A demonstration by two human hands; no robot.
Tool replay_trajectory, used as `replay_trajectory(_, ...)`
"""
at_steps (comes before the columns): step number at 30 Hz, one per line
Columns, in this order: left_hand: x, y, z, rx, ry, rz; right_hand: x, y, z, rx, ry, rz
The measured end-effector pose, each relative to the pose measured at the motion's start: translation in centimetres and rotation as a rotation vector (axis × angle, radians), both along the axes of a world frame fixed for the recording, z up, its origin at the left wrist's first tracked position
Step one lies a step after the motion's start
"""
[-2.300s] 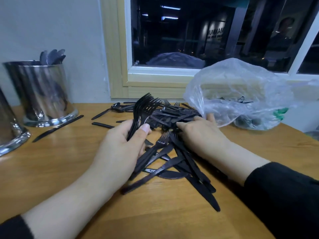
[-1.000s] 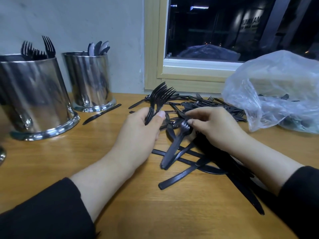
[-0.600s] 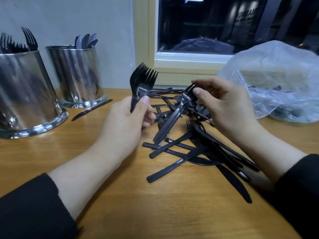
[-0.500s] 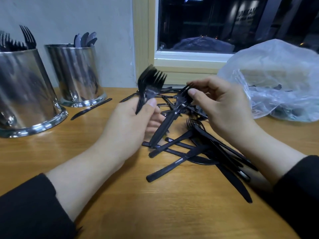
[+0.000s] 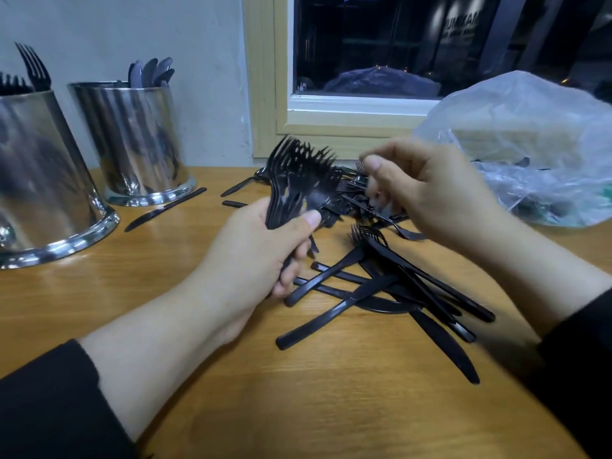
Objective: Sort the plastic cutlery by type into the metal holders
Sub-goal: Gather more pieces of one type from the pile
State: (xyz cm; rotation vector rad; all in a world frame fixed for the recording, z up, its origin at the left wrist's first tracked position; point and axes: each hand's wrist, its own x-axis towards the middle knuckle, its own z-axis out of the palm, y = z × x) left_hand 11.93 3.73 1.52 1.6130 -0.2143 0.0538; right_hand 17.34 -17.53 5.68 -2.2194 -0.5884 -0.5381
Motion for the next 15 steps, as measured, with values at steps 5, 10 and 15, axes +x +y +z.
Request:
replay_trajectory(5,0.1,0.5,-0.1,-0.024,0.008,0.054,1.4,-2.6,-0.7,-0.527,0.221,-0.189)
replay_trajectory(10,0.0,0.4,-0.1,-0.014,0.028,0.054,1.7,-1.5,-1.9,-0.634,0.285,-0.236)
replay_trajectory(15,0.3,0.4,-0.2,-0.012,0.024,0.074,1.9,-1.4,-2.3,-0.545,0.245,-0.282)
